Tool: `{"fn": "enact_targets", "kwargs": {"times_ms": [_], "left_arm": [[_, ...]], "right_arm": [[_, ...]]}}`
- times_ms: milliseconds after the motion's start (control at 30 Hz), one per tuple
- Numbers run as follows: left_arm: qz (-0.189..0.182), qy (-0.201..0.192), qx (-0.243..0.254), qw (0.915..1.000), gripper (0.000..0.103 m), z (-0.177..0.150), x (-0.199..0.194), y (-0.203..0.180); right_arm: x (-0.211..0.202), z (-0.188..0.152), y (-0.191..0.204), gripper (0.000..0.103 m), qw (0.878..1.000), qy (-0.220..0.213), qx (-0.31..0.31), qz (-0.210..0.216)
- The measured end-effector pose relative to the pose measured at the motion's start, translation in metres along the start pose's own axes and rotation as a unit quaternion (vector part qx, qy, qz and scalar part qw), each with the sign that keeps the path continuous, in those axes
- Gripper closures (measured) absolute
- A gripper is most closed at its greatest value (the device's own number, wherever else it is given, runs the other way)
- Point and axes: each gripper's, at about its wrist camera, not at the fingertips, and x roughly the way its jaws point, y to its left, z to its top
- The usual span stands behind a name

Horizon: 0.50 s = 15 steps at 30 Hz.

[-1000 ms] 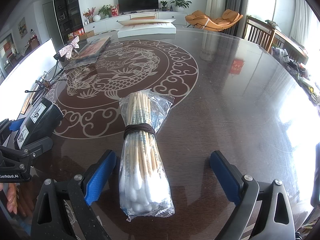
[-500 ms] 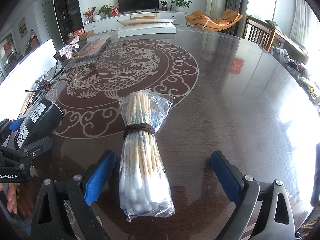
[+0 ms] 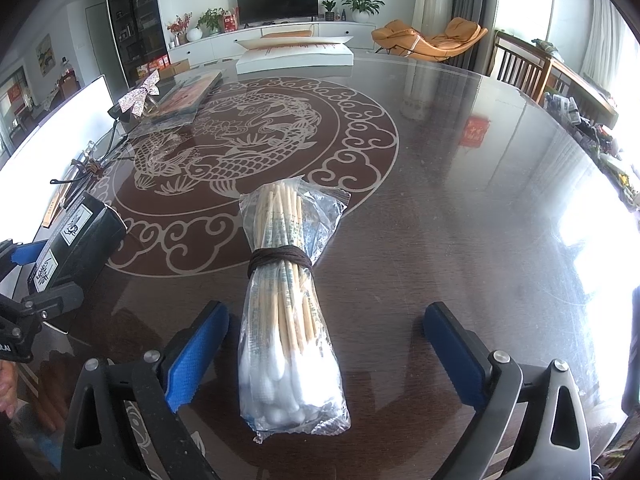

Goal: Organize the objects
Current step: 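Lift and carry the soap box and swabs over the bin with both grippers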

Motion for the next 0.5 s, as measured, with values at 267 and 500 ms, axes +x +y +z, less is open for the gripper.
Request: {"fn": "enact_targets", "kwargs": {"times_ms": [267, 500], "left_arm": [[0.027, 0.004, 0.070, 0.9972, 0.045, 0.005, 0.003, -0.035], [-0.008, -0.018, -0.006, 0.9998, 0.045, -0.001, -0.021, -0.013]], "right_arm": [[0.004, 0.026, 0.007, 0.018, 0.995, 0.089, -0.033, 0.022], [-0.020, 0.036, -0.005, 0.074, 0.994, 0.087, -0.009, 0.064]]}}
